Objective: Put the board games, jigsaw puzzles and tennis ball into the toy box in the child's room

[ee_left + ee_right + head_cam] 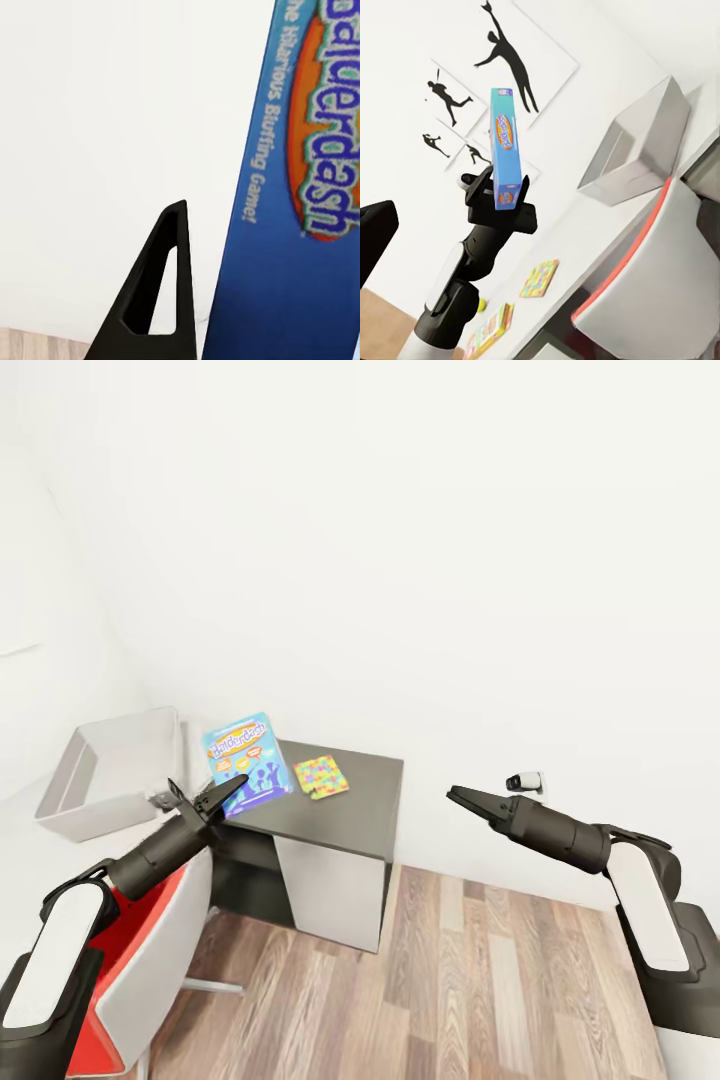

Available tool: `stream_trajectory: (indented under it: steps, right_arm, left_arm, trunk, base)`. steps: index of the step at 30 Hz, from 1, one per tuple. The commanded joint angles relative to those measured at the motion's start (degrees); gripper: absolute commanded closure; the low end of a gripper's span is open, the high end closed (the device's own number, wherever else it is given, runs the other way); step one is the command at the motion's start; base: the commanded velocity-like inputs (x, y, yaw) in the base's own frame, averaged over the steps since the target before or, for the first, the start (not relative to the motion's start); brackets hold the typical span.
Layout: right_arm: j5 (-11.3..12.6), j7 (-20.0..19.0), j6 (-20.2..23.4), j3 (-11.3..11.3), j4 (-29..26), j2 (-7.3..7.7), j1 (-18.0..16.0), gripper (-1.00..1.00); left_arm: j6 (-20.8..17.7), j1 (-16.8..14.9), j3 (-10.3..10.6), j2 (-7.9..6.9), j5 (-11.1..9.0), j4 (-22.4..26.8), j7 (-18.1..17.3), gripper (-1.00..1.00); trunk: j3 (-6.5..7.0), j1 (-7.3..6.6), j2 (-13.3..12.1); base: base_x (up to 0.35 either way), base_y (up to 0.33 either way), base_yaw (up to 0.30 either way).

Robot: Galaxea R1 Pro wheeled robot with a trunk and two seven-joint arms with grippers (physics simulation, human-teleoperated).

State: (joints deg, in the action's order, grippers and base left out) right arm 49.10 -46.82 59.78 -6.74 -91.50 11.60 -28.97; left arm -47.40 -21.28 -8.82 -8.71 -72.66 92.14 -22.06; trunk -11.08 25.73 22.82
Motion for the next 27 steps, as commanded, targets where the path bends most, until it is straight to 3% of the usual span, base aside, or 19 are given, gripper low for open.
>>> stream_trajectory:
  steps: [1,9,27]
  right_arm:
    - [-0.2,-0.3,0.2,-0.1,0.0,0.0,0.0,-1.0]
    - [-0.2,-0.3,0.2,-0.1,-0.1,0.02,0.0,-1.0]
    - [-0.2,-0.4,0.2,-0.5,-0.2,0.15,0.0,-1.0]
  left_arm:
    - [-0.4,-0.1,-0.1,0.01,-0.4,0.0,-0.2,1.0]
    - [-0.4,-0.1,0.0,0.01,-0.3,0.0,-0.2,1.0]
    - [-0.8,-0.1,0.1,0.01,-0.3,0.0,-0.1,1.0]
  trunk:
    - [-0.11,0.06,0.1]
    - [-0.11,0.06,0.1]
    - [-0.11,0.06,0.1]
  base:
    - [0.296,0.207,0.228]
    - [0.294,0.217,0.127]
    - [0.292,0.222,0.016]
